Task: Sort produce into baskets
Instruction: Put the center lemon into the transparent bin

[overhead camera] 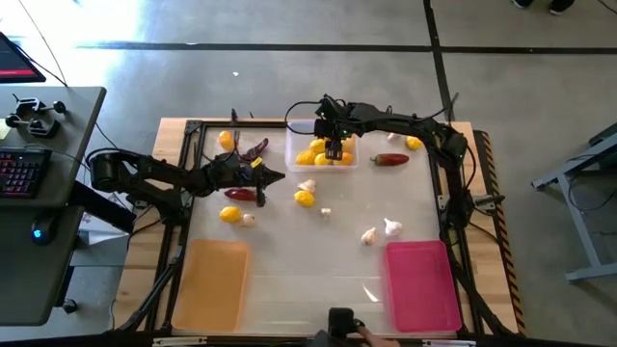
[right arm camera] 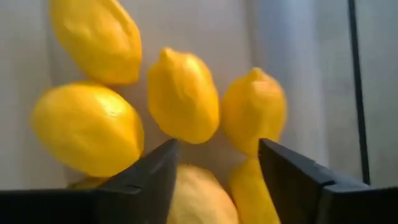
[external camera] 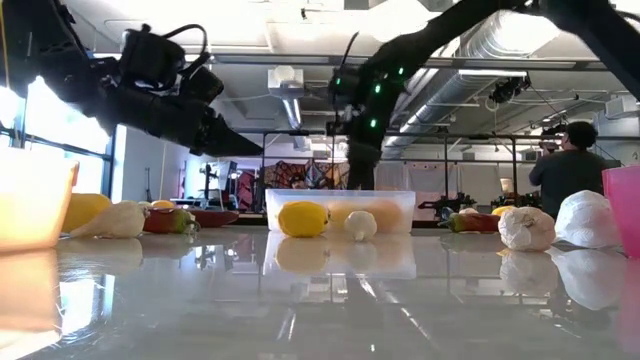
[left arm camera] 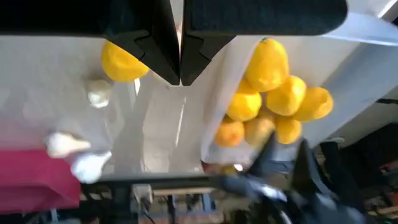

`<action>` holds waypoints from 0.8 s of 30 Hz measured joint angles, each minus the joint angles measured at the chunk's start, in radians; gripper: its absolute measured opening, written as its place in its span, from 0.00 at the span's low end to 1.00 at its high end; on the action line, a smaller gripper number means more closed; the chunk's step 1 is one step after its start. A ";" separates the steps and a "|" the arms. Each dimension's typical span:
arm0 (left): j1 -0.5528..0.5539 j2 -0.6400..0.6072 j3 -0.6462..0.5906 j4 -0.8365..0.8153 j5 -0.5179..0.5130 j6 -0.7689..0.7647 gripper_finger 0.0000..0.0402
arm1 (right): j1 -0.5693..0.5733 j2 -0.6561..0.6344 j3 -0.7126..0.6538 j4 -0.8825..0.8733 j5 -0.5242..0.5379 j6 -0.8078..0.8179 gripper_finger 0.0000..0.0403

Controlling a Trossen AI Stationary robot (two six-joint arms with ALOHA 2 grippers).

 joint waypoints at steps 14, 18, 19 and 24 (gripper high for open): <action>-0.098 0.000 0.202 -0.384 -0.019 0.061 0.01 | 0.051 -0.392 -0.516 0.443 -0.138 0.133 0.05; -0.098 0.000 0.259 -0.511 -0.022 0.068 0.06 | 0.089 -0.514 -0.690 0.669 -0.089 0.190 0.01; -0.098 0.000 0.267 -0.522 -0.021 0.068 0.08 | 0.096 -0.536 -0.721 0.715 -0.084 0.200 0.01; -0.096 0.000 0.272 -0.543 -0.021 0.079 0.18 | 0.109 -0.598 -0.808 0.892 -0.081 0.229 0.01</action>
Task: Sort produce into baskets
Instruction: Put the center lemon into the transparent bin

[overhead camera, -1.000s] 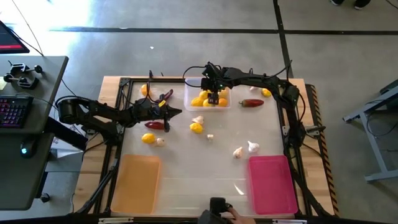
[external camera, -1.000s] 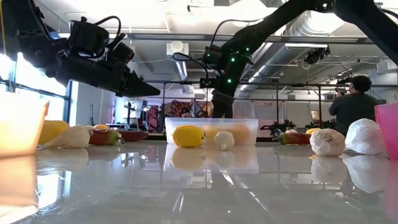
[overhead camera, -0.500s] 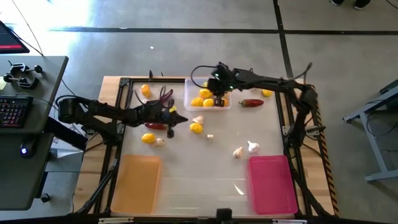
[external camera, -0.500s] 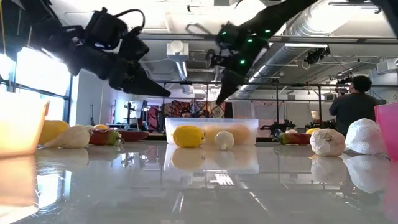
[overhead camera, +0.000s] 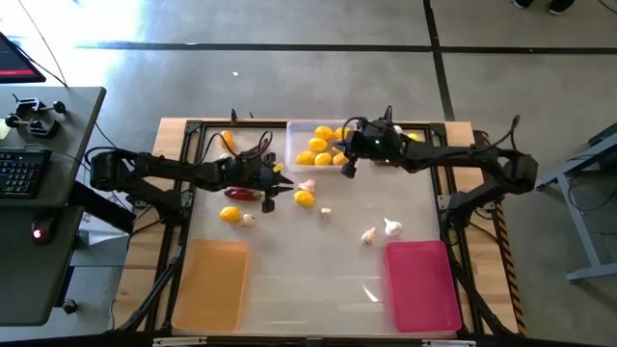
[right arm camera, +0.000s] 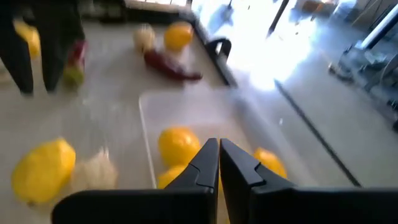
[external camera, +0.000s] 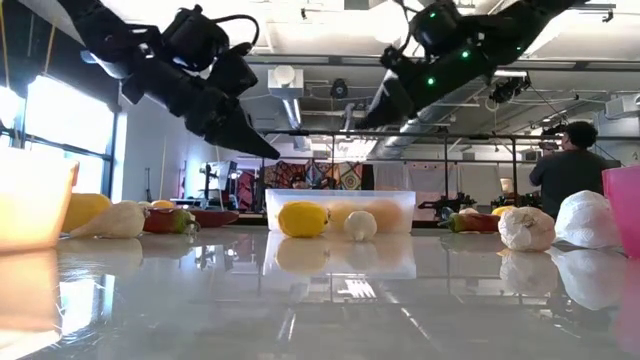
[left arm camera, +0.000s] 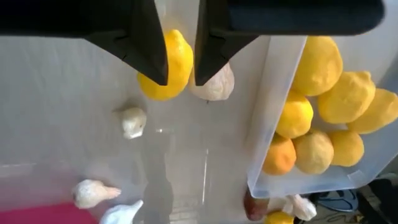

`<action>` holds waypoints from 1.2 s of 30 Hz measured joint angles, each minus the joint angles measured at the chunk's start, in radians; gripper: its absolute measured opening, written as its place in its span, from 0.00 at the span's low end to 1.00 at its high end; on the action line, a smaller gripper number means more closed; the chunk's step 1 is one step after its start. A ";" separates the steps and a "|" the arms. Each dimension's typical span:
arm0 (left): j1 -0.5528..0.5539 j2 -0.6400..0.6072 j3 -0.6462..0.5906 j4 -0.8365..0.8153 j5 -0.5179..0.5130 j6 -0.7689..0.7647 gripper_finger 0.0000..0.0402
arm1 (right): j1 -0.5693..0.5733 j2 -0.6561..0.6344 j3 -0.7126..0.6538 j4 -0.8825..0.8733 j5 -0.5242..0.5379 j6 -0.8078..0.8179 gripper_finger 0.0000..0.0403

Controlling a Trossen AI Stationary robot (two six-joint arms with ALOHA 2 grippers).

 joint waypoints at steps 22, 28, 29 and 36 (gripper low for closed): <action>-0.028 0.000 0.201 -0.388 0.021 -0.056 0.01 | 0.014 0.004 -0.025 0.053 0.000 0.045 0.00; -0.049 0.000 0.207 -0.391 0.019 0.015 0.01 | 0.033 0.018 -0.025 0.042 -0.002 0.044 0.00; -0.053 0.000 0.207 -0.391 0.019 0.015 0.01 | 0.036 0.025 -0.025 0.050 -0.003 0.045 0.00; -0.085 0.000 0.207 -0.407 -0.045 0.015 0.06 | 0.040 0.052 -0.025 0.059 -0.010 0.045 0.00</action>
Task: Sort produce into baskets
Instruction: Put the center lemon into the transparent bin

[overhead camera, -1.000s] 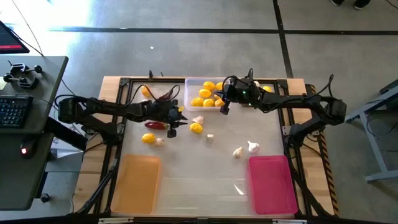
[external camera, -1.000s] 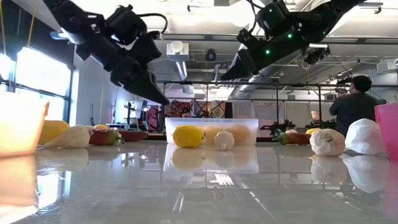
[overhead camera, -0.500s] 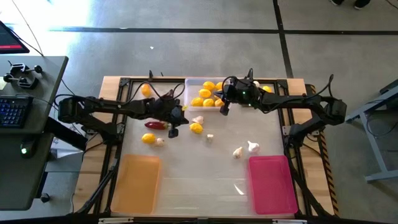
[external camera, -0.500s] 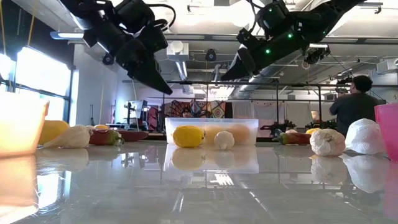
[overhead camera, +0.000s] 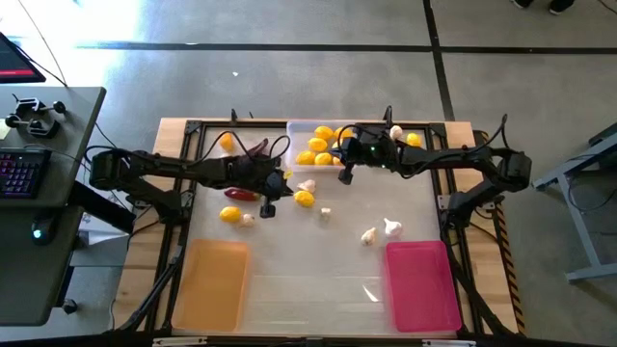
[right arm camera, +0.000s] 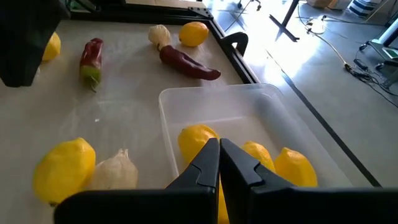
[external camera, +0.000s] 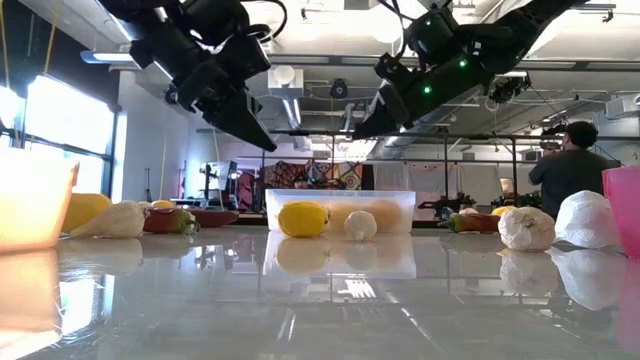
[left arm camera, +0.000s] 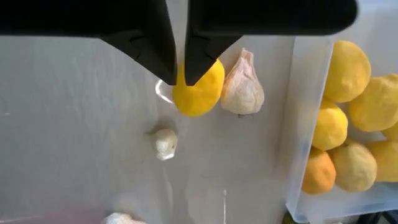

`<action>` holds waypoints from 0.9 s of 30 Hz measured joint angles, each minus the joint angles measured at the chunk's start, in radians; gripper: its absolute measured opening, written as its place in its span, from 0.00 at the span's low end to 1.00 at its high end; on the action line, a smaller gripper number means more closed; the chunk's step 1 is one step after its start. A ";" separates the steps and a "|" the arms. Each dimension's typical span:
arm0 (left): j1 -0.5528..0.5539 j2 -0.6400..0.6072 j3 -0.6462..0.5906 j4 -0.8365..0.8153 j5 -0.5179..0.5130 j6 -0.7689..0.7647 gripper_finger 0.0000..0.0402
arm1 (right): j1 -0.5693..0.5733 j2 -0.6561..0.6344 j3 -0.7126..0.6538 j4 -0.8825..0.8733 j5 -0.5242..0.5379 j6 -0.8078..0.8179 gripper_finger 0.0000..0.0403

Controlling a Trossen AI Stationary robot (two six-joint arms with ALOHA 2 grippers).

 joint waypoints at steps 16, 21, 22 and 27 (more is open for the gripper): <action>-0.013 0.024 0.021 -0.023 -0.051 -0.019 0.48 | 0.023 0.000 0.000 0.001 0.000 -0.019 0.00; -0.026 0.099 0.050 -0.004 -0.083 0.006 0.57 | 0.023 0.000 0.000 0.001 0.000 -0.037 0.00; -0.027 0.117 0.066 -0.012 -0.086 0.011 0.58 | 0.023 0.000 0.000 0.000 0.000 -0.037 0.00; -0.026 0.210 0.193 -0.150 -0.089 0.026 0.59 | 0.024 0.000 0.000 -0.019 0.000 -0.014 0.00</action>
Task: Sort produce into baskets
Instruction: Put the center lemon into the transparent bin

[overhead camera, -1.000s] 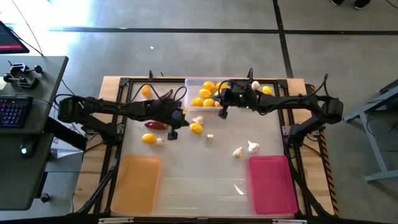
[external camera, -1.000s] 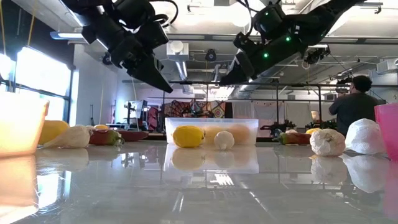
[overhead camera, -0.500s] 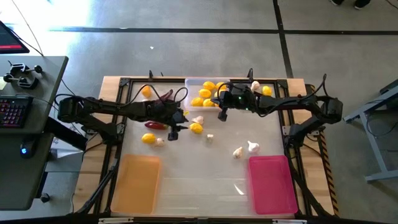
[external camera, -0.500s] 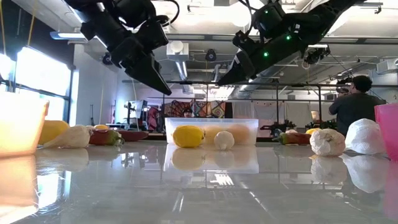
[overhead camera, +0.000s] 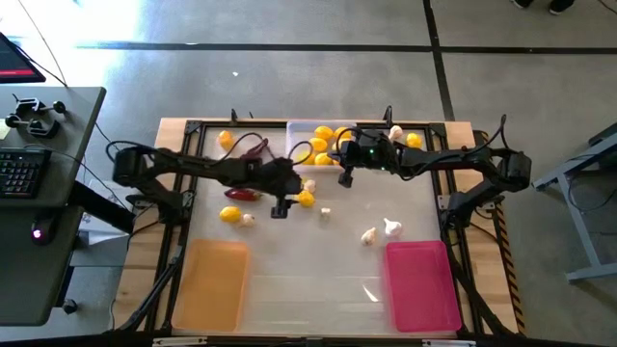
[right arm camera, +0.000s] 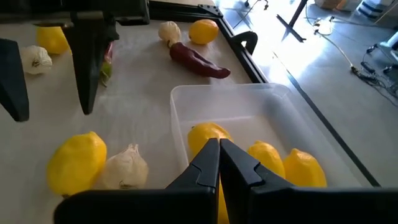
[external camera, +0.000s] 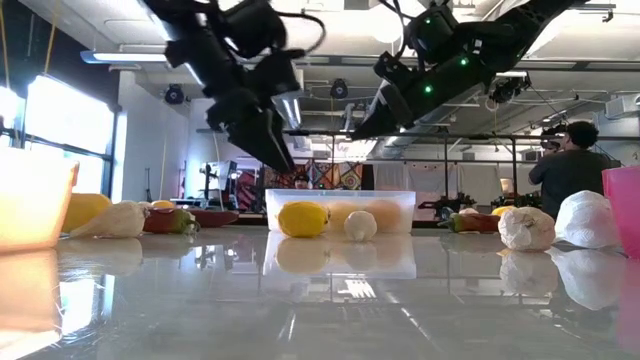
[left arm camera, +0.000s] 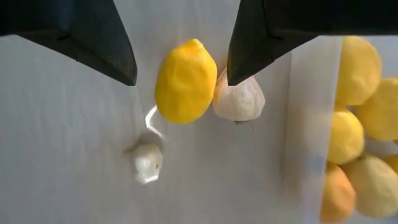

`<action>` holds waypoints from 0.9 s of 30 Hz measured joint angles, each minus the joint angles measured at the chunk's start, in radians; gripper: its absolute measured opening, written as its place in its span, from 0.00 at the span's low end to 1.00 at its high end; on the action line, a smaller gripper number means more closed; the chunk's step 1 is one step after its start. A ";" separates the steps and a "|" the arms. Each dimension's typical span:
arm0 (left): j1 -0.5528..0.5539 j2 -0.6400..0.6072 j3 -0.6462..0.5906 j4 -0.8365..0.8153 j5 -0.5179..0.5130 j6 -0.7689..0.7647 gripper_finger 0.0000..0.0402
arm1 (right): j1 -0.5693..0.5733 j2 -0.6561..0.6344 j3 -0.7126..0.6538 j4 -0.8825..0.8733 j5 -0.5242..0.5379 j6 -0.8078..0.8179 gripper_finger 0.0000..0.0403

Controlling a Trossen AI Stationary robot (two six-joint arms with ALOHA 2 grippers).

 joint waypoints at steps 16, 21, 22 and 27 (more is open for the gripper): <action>-0.021 0.152 0.135 -0.133 -0.057 0.069 0.60 | 0.000 0.000 0.000 -0.010 0.000 -0.030 0.00; -0.018 0.152 0.135 -0.137 -0.056 0.088 0.60 | -0.001 0.000 0.000 -0.009 0.000 -0.040 0.00; -0.018 0.152 0.135 -0.138 -0.057 0.088 0.60 | -0.001 0.000 0.000 -0.009 0.000 -0.043 0.00; -0.010 0.153 0.134 -0.150 -0.056 0.088 0.59 | -0.001 0.000 0.000 -0.010 0.000 -0.031 0.00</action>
